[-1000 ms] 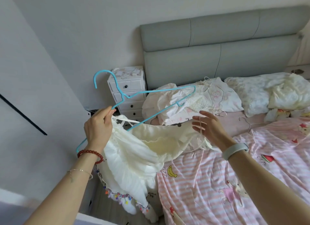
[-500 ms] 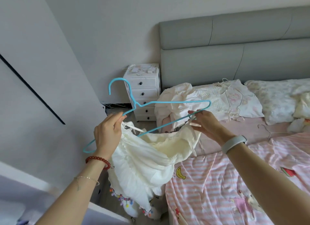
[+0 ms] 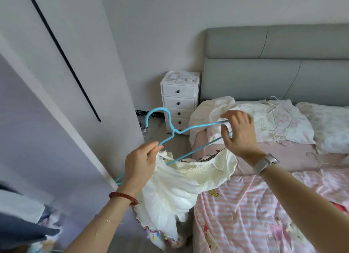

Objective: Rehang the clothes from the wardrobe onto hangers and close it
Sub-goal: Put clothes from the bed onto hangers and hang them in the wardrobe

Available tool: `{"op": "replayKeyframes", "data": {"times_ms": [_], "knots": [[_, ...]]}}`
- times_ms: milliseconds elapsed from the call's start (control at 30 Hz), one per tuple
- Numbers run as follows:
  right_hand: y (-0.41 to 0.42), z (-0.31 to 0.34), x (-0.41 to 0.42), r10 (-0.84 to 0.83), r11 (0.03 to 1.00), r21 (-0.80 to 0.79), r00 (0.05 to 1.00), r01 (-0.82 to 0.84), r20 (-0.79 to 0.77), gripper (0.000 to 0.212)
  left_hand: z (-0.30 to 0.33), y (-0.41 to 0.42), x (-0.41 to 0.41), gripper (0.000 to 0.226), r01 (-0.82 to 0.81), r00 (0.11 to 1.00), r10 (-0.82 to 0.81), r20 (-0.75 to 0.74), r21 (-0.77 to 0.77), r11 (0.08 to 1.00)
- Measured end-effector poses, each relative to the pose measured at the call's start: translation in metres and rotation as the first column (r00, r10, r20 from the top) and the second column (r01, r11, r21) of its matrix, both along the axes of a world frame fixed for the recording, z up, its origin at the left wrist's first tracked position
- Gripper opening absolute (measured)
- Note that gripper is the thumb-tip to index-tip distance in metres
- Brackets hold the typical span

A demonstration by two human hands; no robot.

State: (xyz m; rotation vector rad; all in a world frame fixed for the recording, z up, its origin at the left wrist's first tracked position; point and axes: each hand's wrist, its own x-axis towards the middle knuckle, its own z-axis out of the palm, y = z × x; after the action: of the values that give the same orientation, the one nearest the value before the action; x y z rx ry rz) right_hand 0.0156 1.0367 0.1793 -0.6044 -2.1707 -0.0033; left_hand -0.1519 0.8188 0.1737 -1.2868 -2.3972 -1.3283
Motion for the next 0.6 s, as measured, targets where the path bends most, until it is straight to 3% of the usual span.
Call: {"op": "replayKeyframes", "data": {"times_ms": [67,167,400,500,600], "knots": [[-0.032,0.001,-0.006,0.146,0.983,0.094,0.981,-0.158,0.128,0.028,-0.005,-0.03,0.009,0.009,0.066,0.993,-0.065,0.094,-0.007,0.998],[-0.072,-0.002,-0.006,0.193,0.954,0.207,0.973,-0.217,0.129,0.022,-0.013,-0.075,0.017,0.009,0.124,0.971,-0.129,0.2,0.035,0.992],[-0.112,0.033,0.007,-0.088,0.957,0.273,0.995,0.095,-0.038,0.023,-0.009,-0.082,0.022,0.015,0.094,0.972,-0.098,0.214,0.032,0.995],[-0.125,0.037,0.018,-0.183,0.95,0.255,0.983,0.178,-0.006,0.018,-0.013,-0.082,0.036,0.017,0.116,0.962,-0.114,0.249,0.004,0.993],[-0.127,0.031,0.04,-0.178,0.964,0.212,0.981,0.158,0.076,0.022,-0.021,-0.09,0.063,0.017,0.227,0.923,-0.213,0.321,-0.007,0.974]]}}
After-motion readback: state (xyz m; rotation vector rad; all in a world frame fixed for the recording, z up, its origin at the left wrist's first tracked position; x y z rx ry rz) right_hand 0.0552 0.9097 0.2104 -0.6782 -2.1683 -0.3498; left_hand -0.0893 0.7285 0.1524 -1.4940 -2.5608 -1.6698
